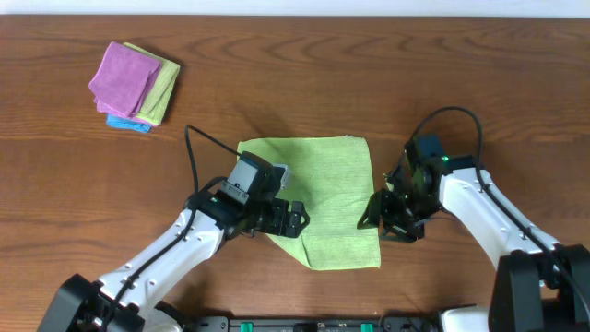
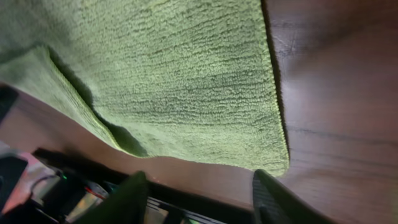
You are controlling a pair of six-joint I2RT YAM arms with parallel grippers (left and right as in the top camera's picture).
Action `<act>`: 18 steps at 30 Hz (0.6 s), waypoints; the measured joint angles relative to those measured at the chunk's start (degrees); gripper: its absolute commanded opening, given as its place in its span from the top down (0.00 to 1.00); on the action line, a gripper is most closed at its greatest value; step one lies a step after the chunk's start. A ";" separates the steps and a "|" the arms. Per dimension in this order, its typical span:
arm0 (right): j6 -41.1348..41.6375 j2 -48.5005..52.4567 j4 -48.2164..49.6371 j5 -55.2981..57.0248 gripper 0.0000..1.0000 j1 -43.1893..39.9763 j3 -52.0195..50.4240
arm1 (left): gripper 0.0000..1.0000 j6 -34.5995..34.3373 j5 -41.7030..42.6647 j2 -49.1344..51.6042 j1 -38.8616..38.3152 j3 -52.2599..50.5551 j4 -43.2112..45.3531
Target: Fold the cloth
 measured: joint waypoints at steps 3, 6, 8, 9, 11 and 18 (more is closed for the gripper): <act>-0.33 0.00 0.37 0.00 0.89 0.00 0.02 | 0.01 0.04 -3.69 0.00 -0.63 0.00 0.55; -0.33 0.00 1.07 0.07 0.99 0.00 0.02 | 0.01 0.04 -7.56 0.00 -1.05 0.00 0.61; -0.35 0.00 1.40 0.11 0.98 0.00 0.02 | 0.00 0.04 -10.01 0.00 -1.51 0.00 0.66; -0.35 0.00 1.51 0.13 0.98 0.00 0.02 | 0.01 0.04 -11.45 0.00 -1.88 0.00 0.74; -0.35 0.00 1.75 0.13 0.98 0.00 0.02 | 0.02 0.04 -13.51 0.04 -2.67 0.00 0.96; -0.35 0.00 2.03 0.13 0.98 0.00 0.02 | 0.05 0.13 -19.63 0.59 -7.10 0.00 1.05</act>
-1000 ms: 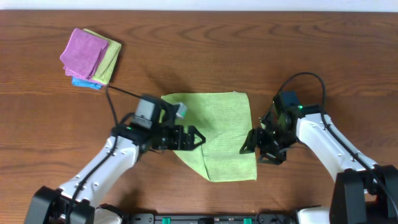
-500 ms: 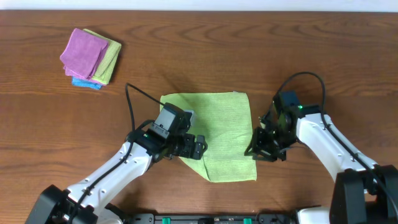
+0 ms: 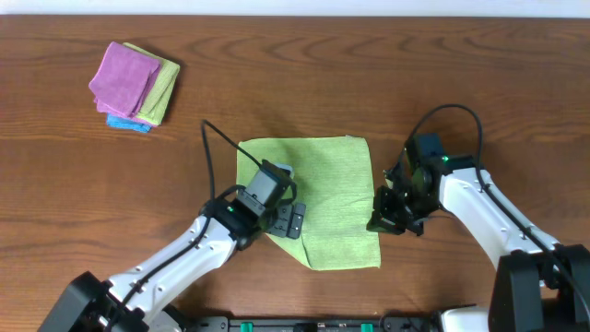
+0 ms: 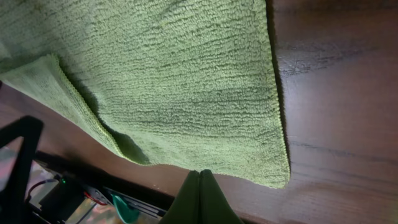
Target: Fold the cloth
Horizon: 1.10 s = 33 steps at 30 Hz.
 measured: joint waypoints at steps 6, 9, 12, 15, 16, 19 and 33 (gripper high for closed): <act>0.00 0.00 0.02 0.00 0.99 0.00 0.00 | 0.05 0.31 -3.58 0.15 -3.06 0.00 0.26; 0.00 0.00 0.04 0.00 0.98 0.00 0.00 | 0.04 1.46 -4.28 0.15 -3.89 0.02 2.40; 0.00 0.00 0.04 0.00 0.99 0.00 0.00 | 0.06 2.80 -4.63 0.15 -4.26 0.02 5.38; 0.00 0.00 0.02 0.00 0.98 0.00 0.00 | 0.38 3.89 -4.79 0.20 -4.31 0.02 7.48; 0.00 0.00 0.04 0.00 0.98 0.00 0.00 | 0.42 4.07 -4.79 0.28 -4.33 0.02 7.78; 0.00 0.00 0.04 0.00 0.98 0.00 0.00 | 0.48 5.03 -4.87 1.49 -4.35 0.02 7.96; 0.00 0.00 0.26 0.00 0.99 0.00 0.00 | 0.50 5.38 -4.44 7.54 -4.33 0.02 8.70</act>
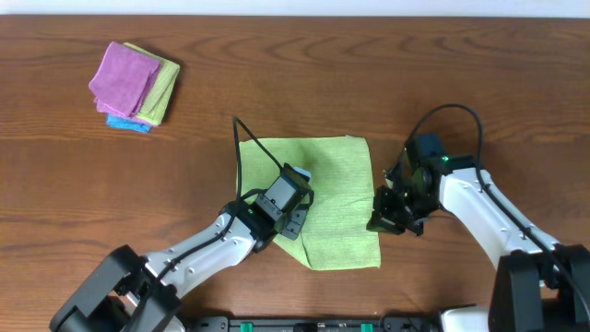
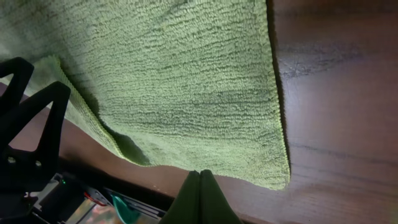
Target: Fold the cloth
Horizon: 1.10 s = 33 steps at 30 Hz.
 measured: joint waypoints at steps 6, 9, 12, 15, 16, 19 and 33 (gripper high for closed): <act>0.00 0.00 0.20 0.00 0.98 0.00 0.00 | 0.52 -0.07 1.42 0.02 0.00 0.00 0.09; 0.00 0.00 0.22 0.00 0.99 0.00 0.00 | 0.55 -0.26 1.99 0.02 0.00 0.00 0.07; 0.00 0.00 0.22 0.00 0.98 0.00 0.00 | 0.55 -0.22 2.29 0.15 -0.02 0.00 0.11; 0.00 0.00 0.22 0.00 0.99 0.00 0.00 | 0.56 -0.63 2.60 1.29 -0.02 0.00 0.15; 0.00 0.00 0.22 0.00 0.98 0.00 0.00 | 0.57 -0.83 2.67 1.92 0.00 0.00 0.15; 0.00 0.00 0.22 0.02 0.98 0.00 0.00 | 0.59 -1.05 2.69 2.73 -0.04 0.22 0.35; 0.00 0.00 0.22 1.05 0.99 0.00 0.00 | 0.76 -3.91 2.67 2.80 -0.04 0.24 0.28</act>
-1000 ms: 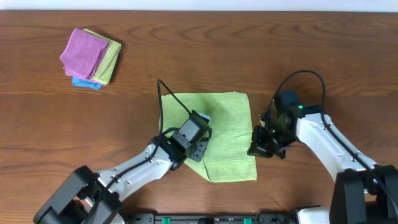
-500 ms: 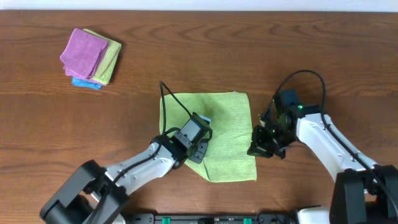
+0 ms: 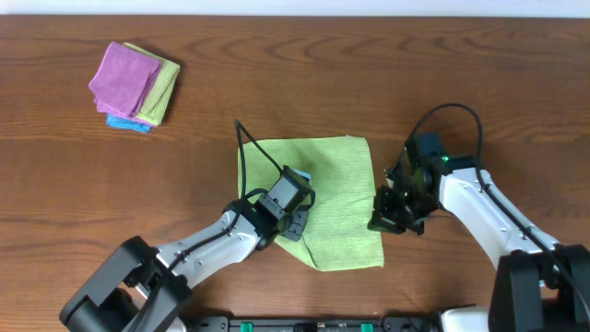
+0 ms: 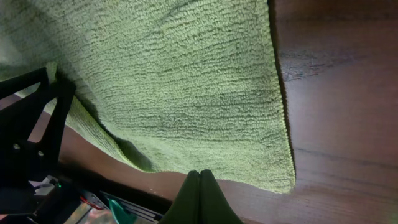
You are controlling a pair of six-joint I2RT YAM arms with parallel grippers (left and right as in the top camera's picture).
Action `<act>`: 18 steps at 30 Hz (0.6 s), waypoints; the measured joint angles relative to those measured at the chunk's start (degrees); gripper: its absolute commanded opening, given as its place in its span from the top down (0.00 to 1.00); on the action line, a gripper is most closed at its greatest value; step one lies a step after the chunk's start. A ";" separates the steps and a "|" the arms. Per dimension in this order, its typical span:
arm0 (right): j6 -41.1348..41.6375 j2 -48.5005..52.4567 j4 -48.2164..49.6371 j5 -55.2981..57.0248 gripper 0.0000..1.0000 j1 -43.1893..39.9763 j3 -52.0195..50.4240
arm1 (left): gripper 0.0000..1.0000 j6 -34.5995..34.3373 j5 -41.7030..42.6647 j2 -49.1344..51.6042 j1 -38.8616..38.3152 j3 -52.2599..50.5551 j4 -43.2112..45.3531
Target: Fold the cloth
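Observation:
The green cloth [image 3: 336,184] lies flat mid-table, with its left part doubled over along a diagonal fold. My left gripper [image 3: 295,221] sits over that folded edge. Its black fingers [image 4: 37,124] show at the left of the right wrist view, against the cloth's [image 4: 186,81] folded edge. Whether they grip it is not visible. My right gripper [image 3: 380,221] is by the cloth's near right corner. Its tips [image 4: 200,176] are shut together on bare wood just short of the hem, holding nothing.
A stack of folded cloths [image 3: 129,83], pink on top of yellow-green and blue, sits at the far left. The wooden table [image 3: 479,83] extends around the cloth. The left arm's cable [image 3: 241,152] loops over the cloth's left edge.
The cloth's near right corner has shifted slightly outward and toward the front. The left gripper's fingers now sit closer against the folded edge. The right gripper is unmoved and still shut.
At first my right gripper was open by the cloth's near right corner and the left gripper was at the cloth's left side. Then the right was shut on nothing. At each later moment the left gripper was further right over the fold, and the cloth has now shifted slightly.

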 measured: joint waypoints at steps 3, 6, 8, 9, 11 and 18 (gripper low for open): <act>0.00 0.00 0.00 0.07 0.98 0.00 0.00 | 0.76 -0.15 0.00 -0.11 0.00 0.00 -0.37; 0.00 0.00 0.00 0.07 0.98 0.00 0.00 | 0.80 -0.26 0.02 -0.81 0.00 0.00 -1.29; 0.00 0.00 -0.02 0.07 0.98 0.00 0.00 | 0.88 -0.37 0.04 -1.62 0.00 0.00 -1.79; 0.00 0.00 0.00 0.07 0.98 0.00 0.00 | 0.93 -0.42 0.09 -2.08 0.00 0.00 -1.90; 0.00 0.00 -0.02 0.07 0.98 0.00 0.00 | 0.94 -0.66 0.09 -3.08 0.00 0.00 -2.21; 0.00 0.00 -0.02 0.09 0.97 0.02 0.00 | 0.94 -0.66 0.17 -6.14 0.00 0.00 -5.46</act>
